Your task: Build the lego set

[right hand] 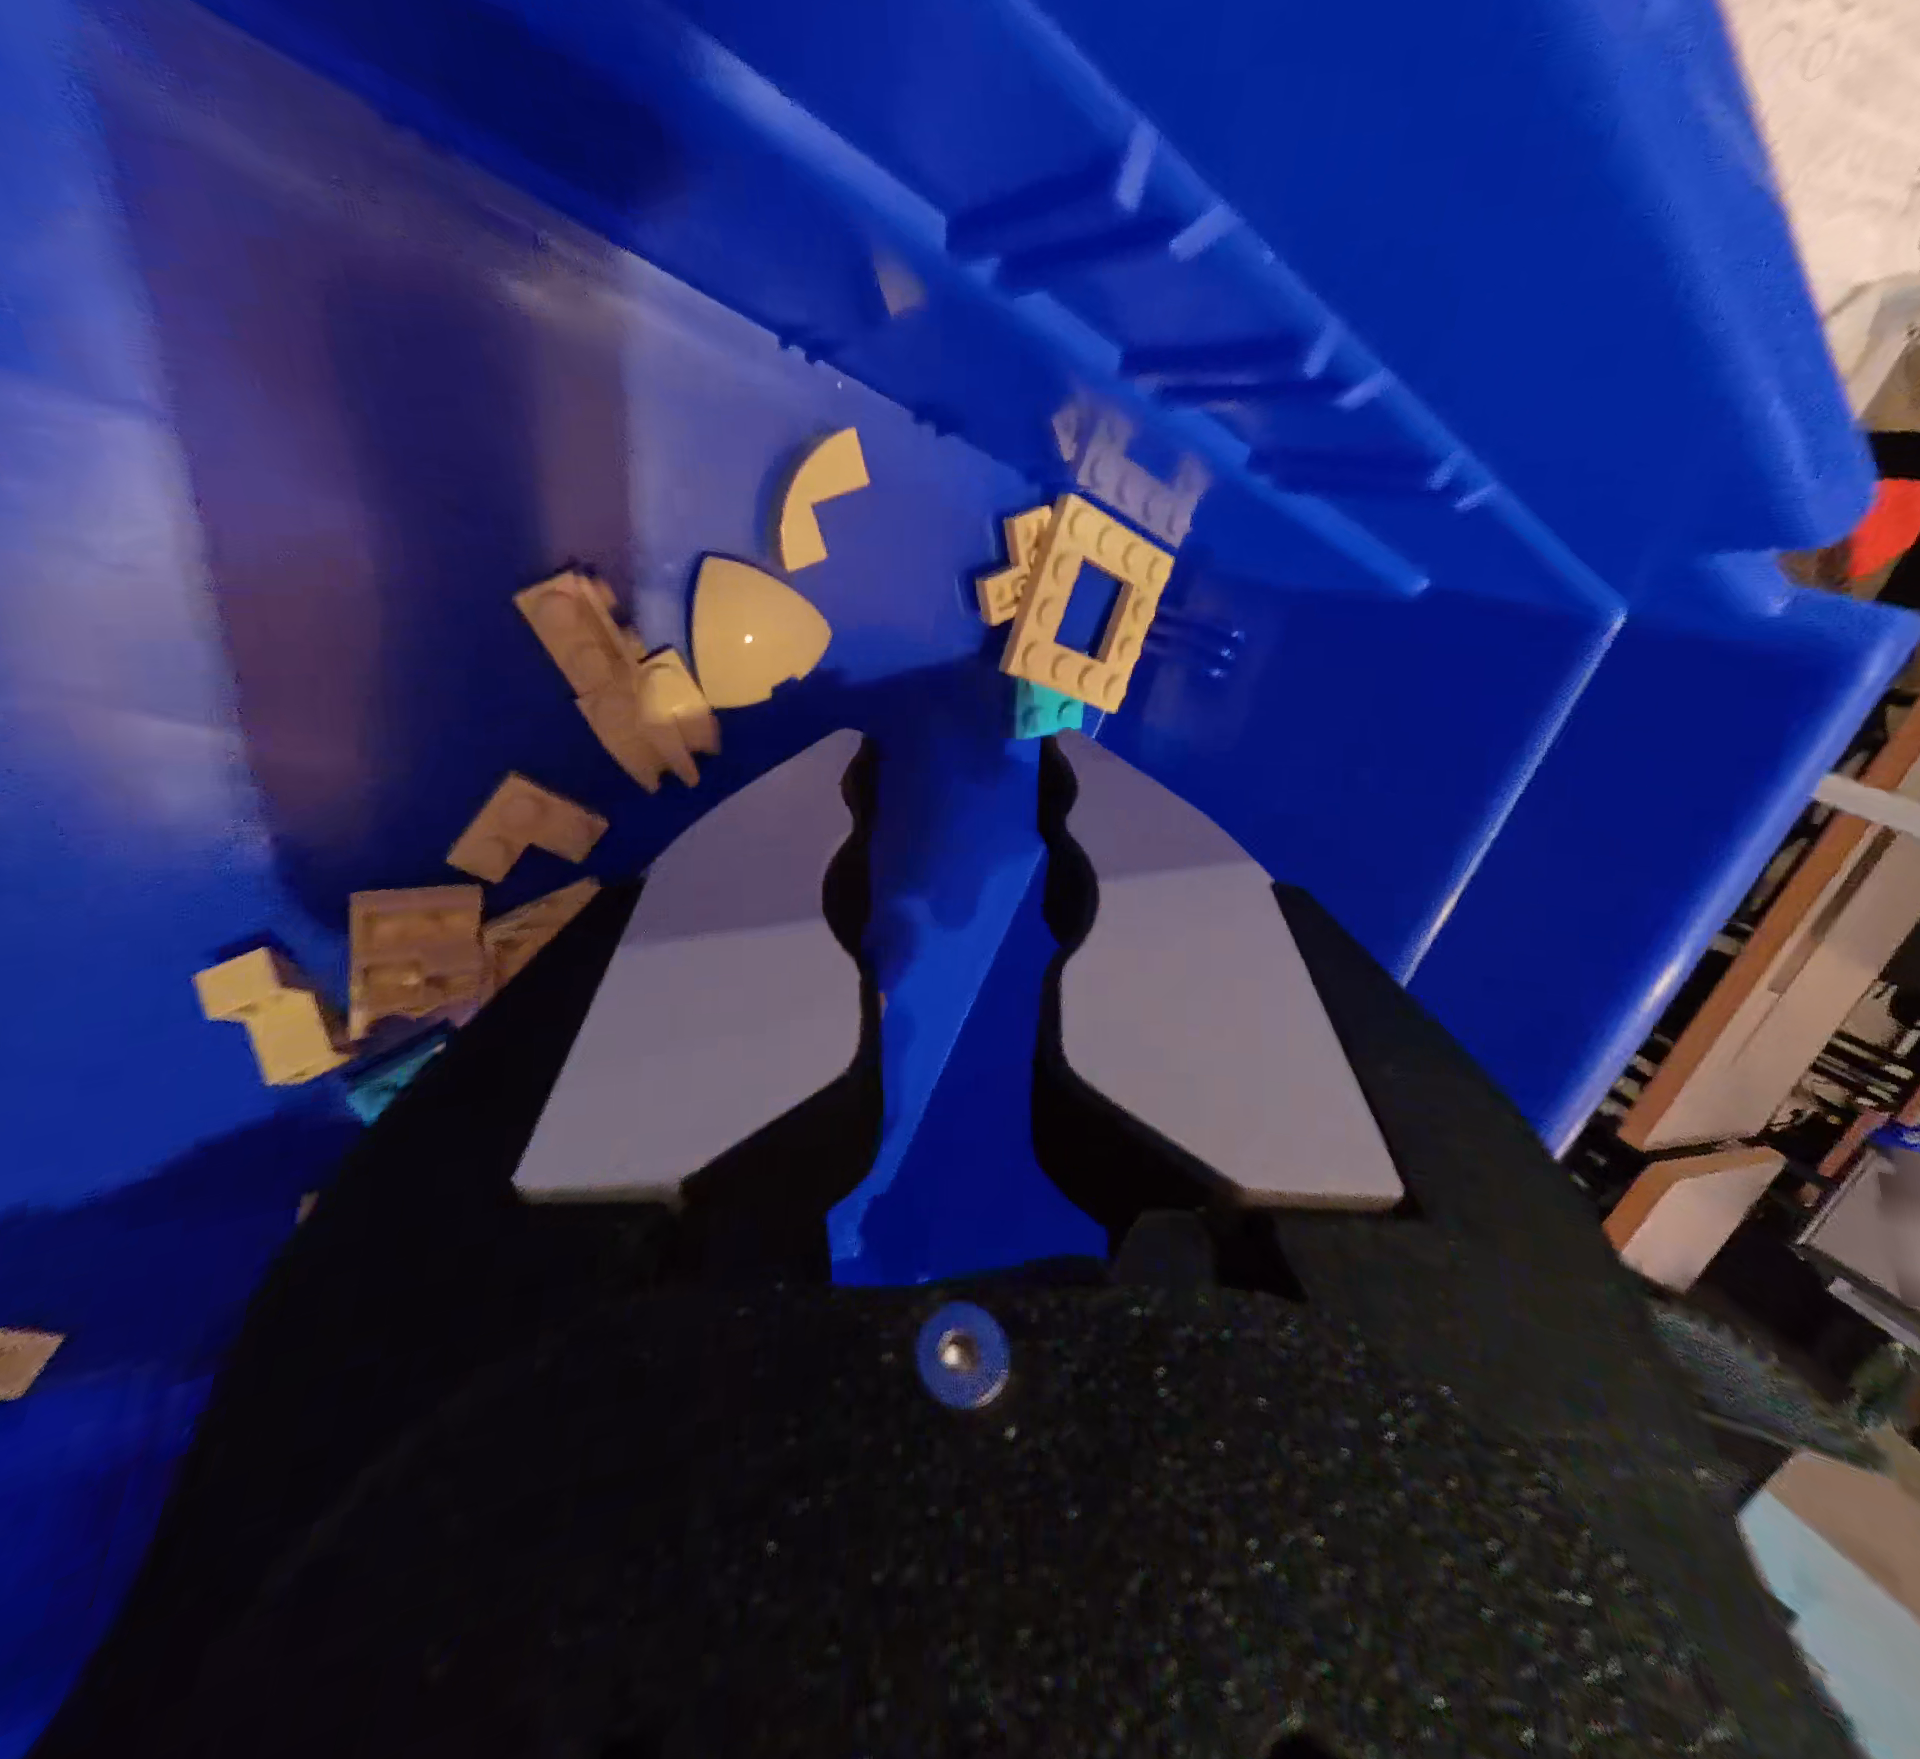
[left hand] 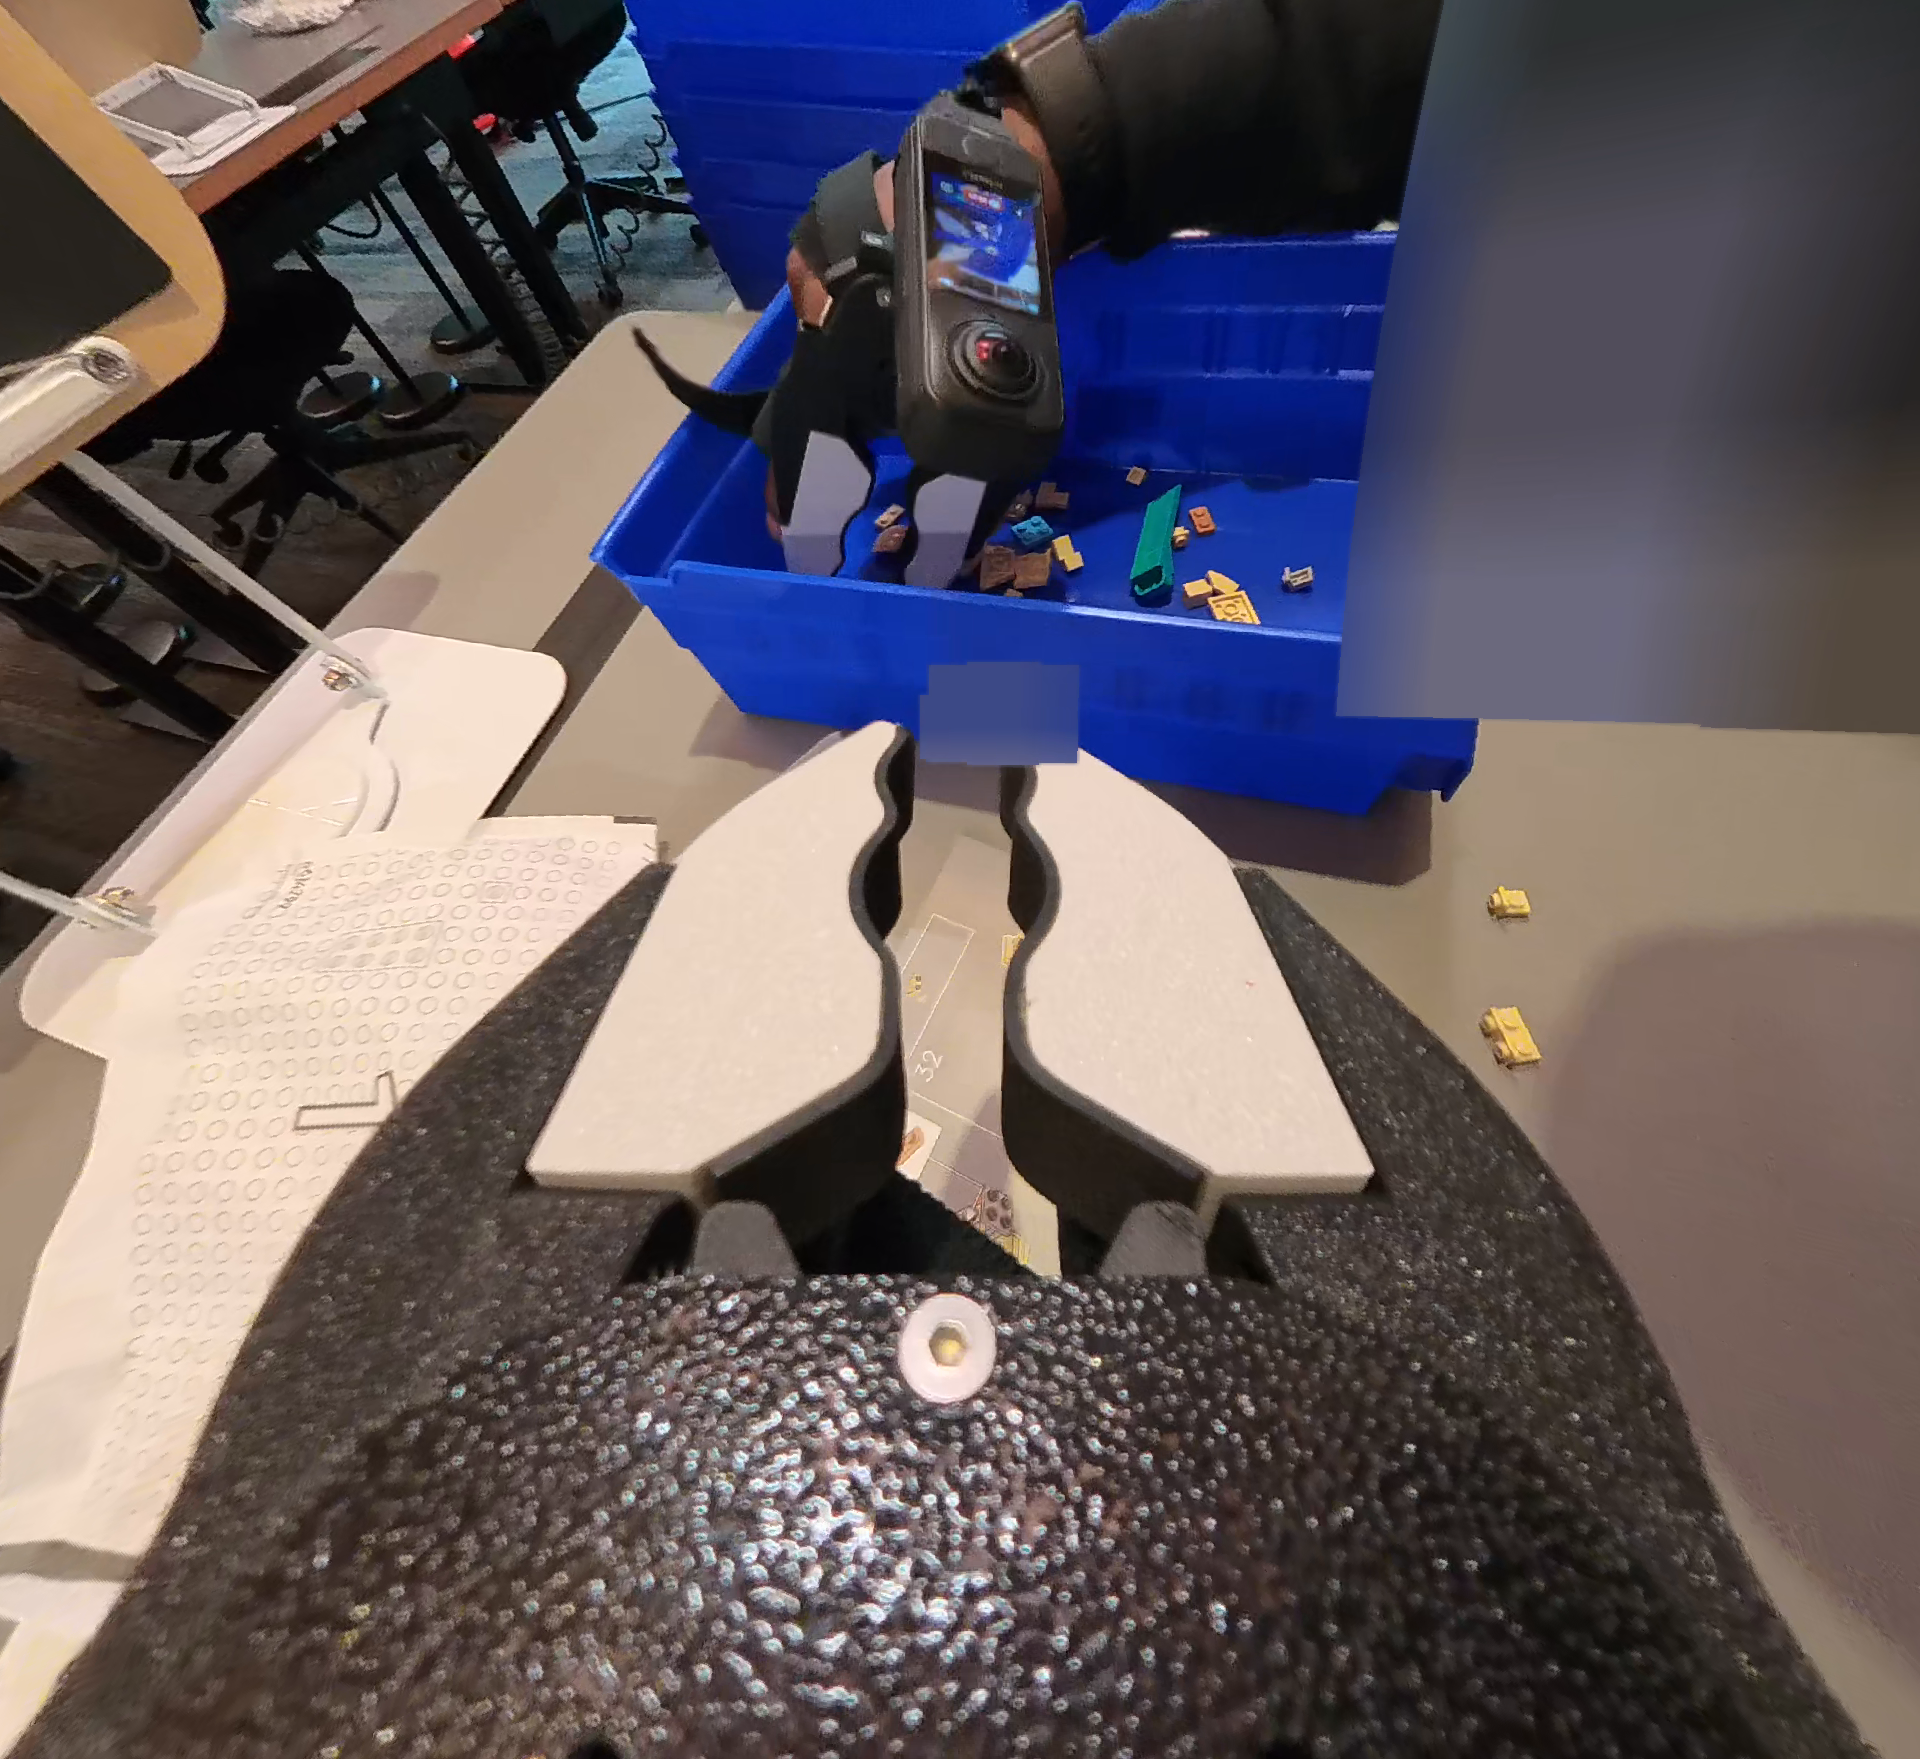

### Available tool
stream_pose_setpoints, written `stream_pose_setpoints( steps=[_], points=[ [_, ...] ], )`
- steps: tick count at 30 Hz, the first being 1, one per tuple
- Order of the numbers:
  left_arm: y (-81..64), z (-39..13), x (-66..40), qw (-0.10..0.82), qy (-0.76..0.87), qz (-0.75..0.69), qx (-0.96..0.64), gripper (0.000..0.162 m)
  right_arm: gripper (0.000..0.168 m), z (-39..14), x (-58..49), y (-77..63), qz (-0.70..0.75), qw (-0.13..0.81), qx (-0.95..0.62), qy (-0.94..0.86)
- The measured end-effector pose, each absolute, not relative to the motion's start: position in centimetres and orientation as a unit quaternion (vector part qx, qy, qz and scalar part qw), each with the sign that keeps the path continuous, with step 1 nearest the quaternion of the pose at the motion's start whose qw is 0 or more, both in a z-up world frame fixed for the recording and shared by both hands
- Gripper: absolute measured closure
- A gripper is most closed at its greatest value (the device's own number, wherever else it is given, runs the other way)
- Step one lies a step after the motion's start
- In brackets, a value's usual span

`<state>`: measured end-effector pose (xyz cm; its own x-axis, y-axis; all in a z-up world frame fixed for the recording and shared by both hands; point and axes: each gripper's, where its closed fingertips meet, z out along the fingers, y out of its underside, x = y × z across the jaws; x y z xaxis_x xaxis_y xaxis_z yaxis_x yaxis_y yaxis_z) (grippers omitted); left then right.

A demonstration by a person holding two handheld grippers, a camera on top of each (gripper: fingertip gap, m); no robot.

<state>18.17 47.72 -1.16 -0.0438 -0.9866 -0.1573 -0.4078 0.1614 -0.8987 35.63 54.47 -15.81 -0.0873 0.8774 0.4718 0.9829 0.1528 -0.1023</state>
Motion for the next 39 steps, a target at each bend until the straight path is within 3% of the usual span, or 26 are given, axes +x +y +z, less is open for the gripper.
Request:
stream_pose_setpoints(
  steps=[10,18,25,39],
  points=[
    [48.3,-1.2,17.4,0.424,0.631,-0.338,-0.555,0.147,0.136,-15.9,34.2,55.2,-0.076,0.218,-0.643,-0.73],
    [48.3,-0.9,17.3,0.426,0.63,-0.339,-0.553,0.147,0.151,-16.2,34.0,56.4,-0.11,0.207,-0.646,-0.727],
    [48.0,-0.6,17.3,0.429,0.631,-0.341,-0.55,0.147,0.155,-16.1,34.5,56.7,-0.135,0.205,-0.655,-0.714],
    [47.7,-0.2,17.4,0.432,0.631,-0.343,-0.546,0.147,0.154,-11.0,37.3,52.9,-0.046,0.215,-0.726,-0.651]
  ],
)
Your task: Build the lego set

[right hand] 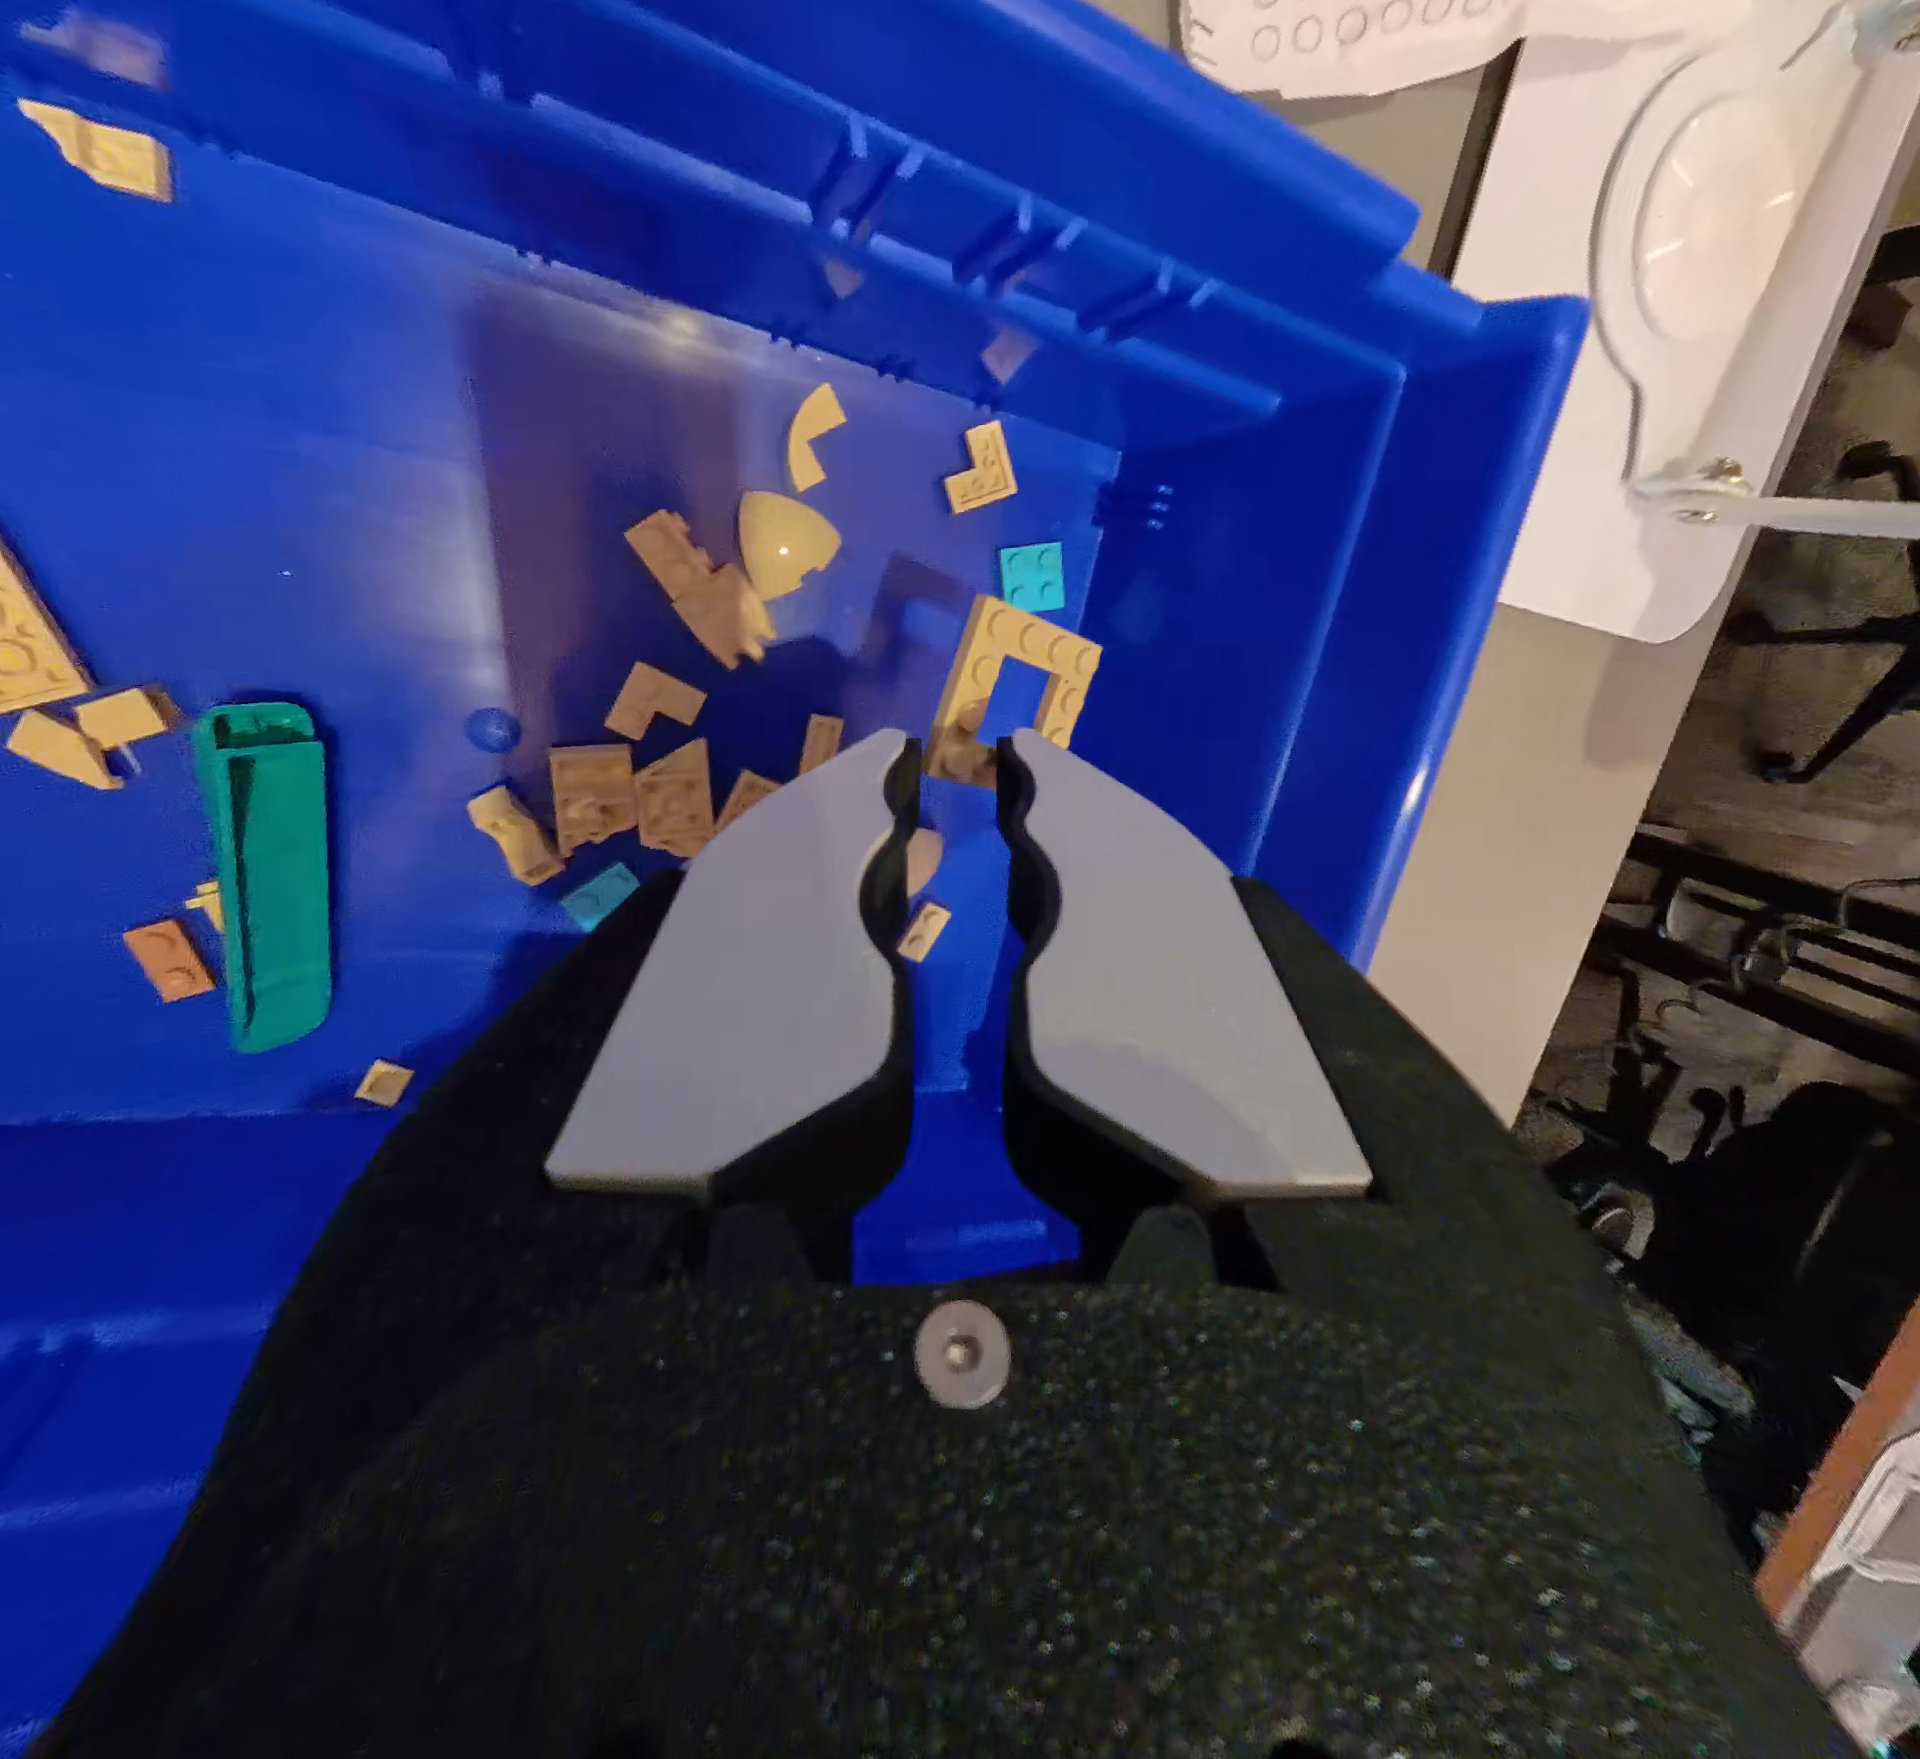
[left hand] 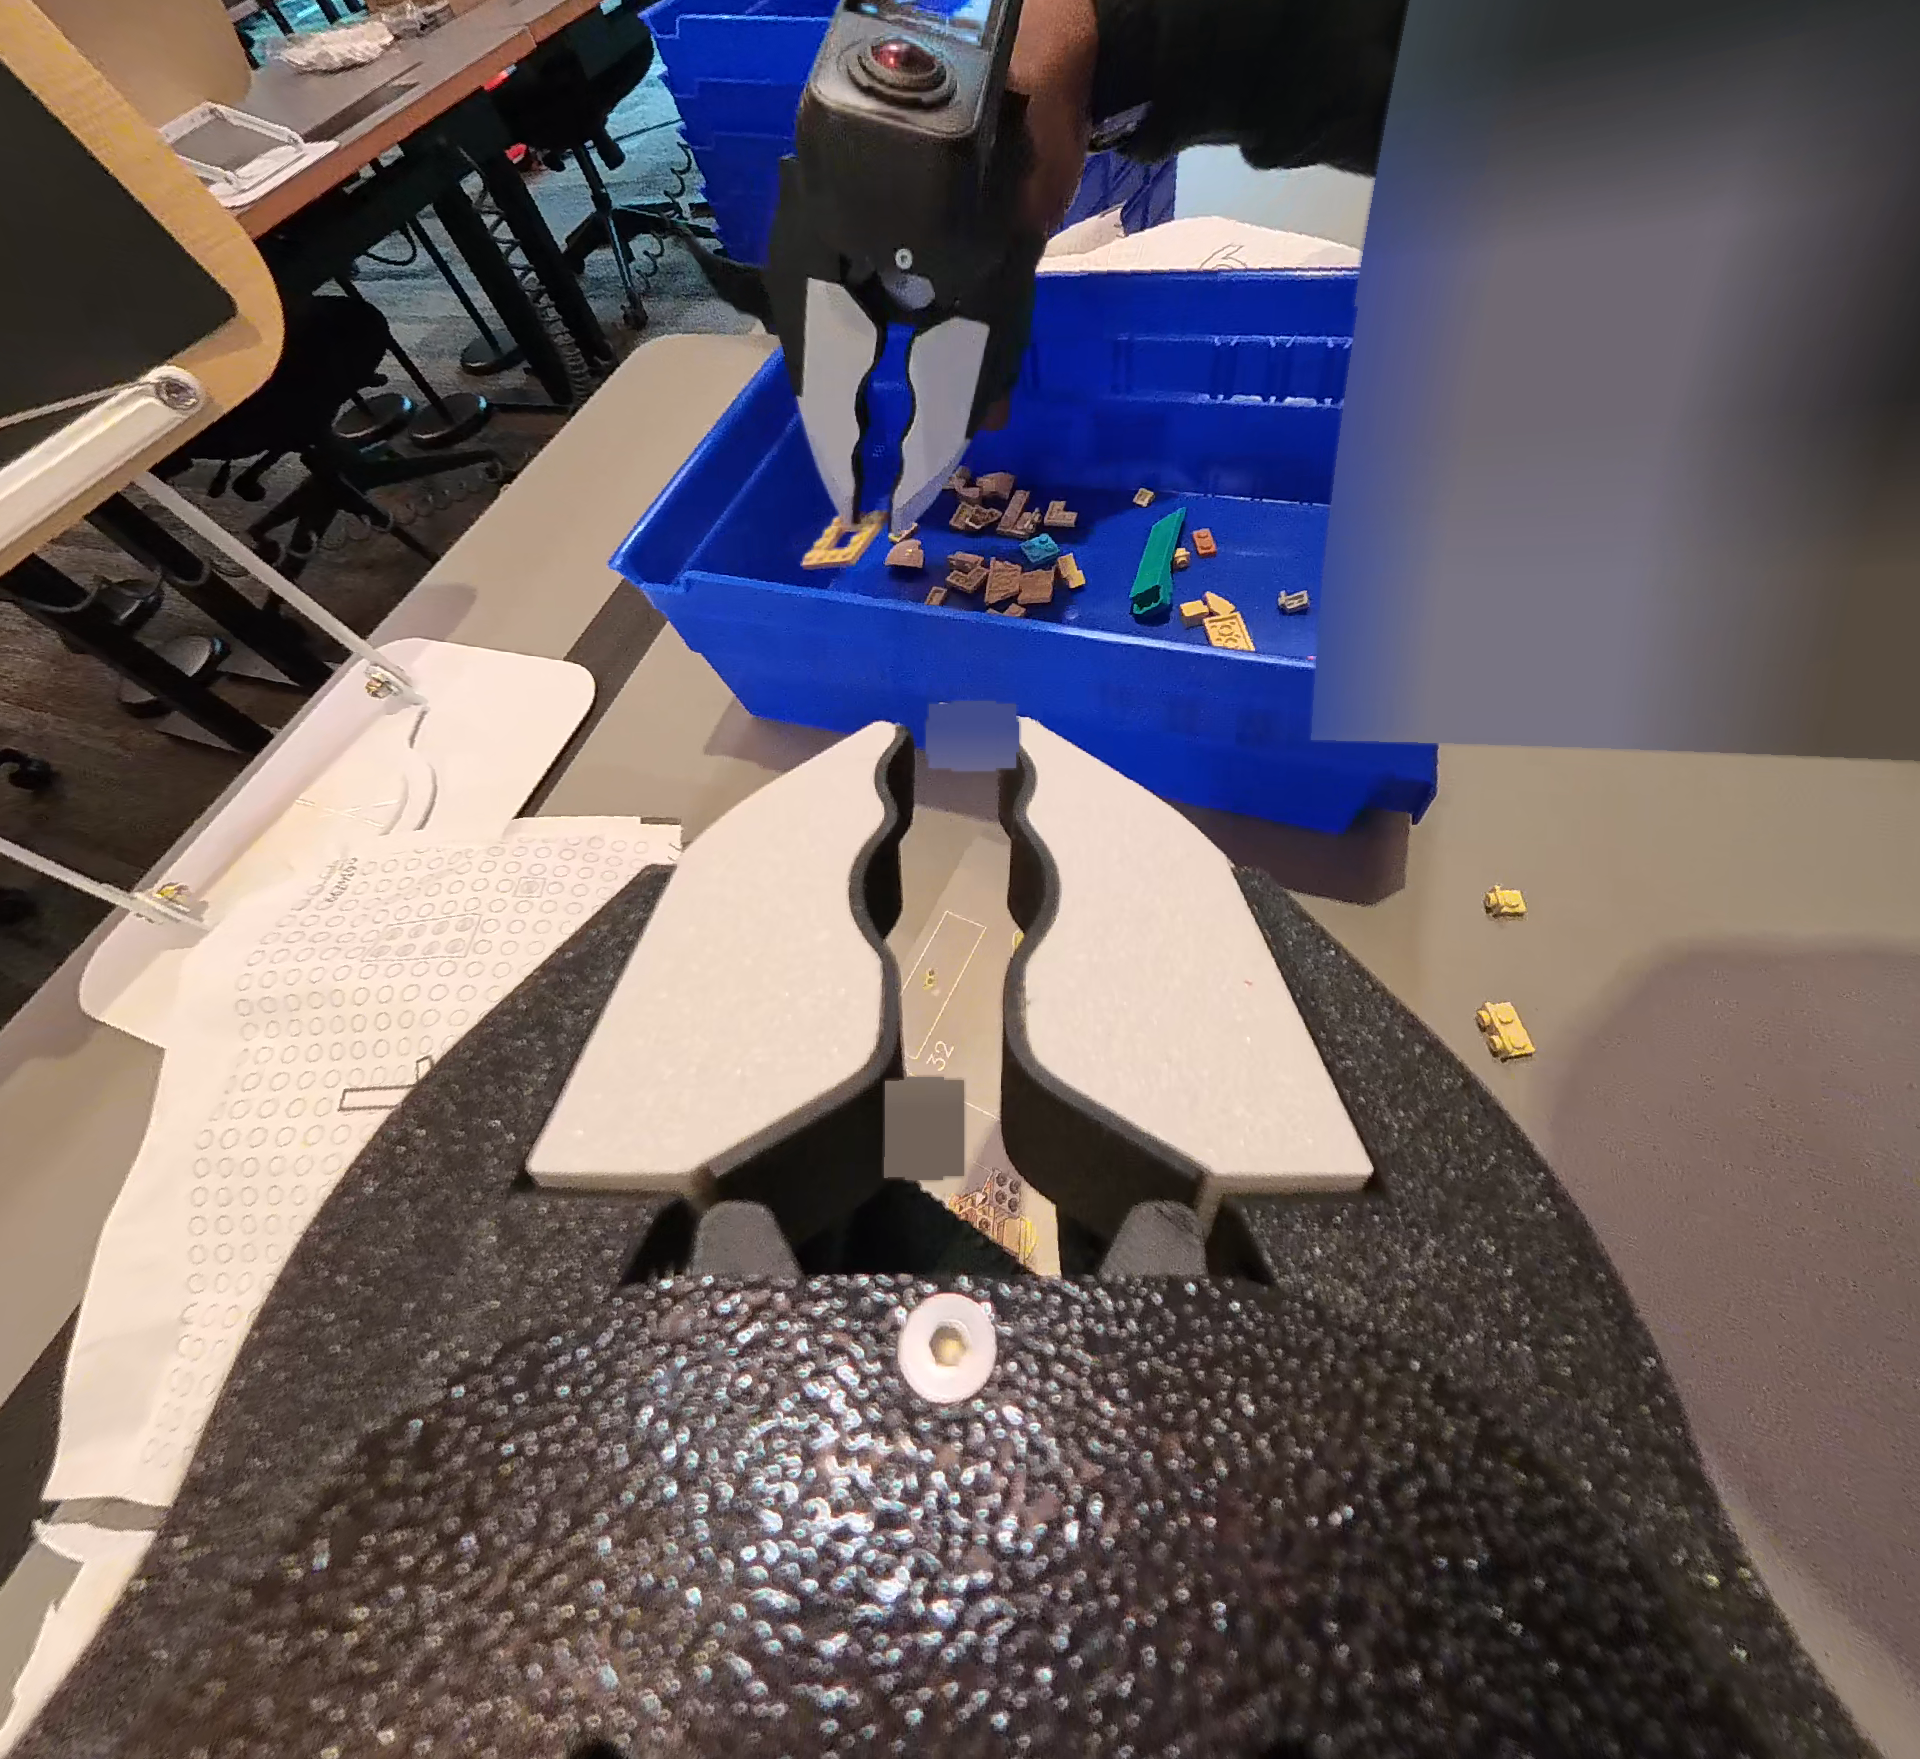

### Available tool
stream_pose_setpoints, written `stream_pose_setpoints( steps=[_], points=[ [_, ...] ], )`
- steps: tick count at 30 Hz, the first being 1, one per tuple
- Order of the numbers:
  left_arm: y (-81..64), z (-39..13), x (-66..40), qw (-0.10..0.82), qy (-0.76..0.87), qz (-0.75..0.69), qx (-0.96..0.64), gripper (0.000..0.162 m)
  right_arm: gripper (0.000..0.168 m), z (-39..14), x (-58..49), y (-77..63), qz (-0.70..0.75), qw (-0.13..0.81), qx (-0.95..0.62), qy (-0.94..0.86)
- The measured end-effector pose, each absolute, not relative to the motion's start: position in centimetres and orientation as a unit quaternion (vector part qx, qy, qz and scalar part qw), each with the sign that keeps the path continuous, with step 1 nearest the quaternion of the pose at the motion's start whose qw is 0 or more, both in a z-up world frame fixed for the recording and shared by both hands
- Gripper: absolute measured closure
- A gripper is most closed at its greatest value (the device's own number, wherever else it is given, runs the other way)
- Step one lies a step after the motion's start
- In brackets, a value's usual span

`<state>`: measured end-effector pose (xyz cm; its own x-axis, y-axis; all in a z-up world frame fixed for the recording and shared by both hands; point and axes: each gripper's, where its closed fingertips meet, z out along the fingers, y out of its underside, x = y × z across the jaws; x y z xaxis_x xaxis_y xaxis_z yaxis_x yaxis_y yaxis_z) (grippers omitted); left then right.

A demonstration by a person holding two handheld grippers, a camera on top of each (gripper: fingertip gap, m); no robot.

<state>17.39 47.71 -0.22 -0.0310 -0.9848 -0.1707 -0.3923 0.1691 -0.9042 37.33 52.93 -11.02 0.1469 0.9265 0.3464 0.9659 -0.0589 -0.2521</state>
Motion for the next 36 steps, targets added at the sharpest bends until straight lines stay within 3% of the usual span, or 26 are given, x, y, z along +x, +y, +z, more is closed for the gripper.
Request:
stream_pose_setpoints(
  steps=[13,20,32,36],
  points=[
    [47.7,-0.1,17.4,0.434,0.63,-0.342,-0.545,0.147,0.154,-14.1,36.5,51.9,-0.047,0.131,-0.739,-0.659],
    [47.6,-0.1,17.3,0.434,0.63,-0.343,-0.545,0.147,0.148,-13.3,36.1,52.3,-0.046,0.157,-0.745,-0.647],
    [47.0,0.0,17.7,0.432,0.635,-0.347,-0.539,0.147,0.147,-4.3,40.0,51.2,-0.036,0.362,-0.81,-0.46],
    [46.5,0.1,17.8,0.431,0.636,-0.352,-0.535,0.147,0.149,-3.8,40.6,51.1,0.009,0.418,-0.809,-0.413]
  ],
)
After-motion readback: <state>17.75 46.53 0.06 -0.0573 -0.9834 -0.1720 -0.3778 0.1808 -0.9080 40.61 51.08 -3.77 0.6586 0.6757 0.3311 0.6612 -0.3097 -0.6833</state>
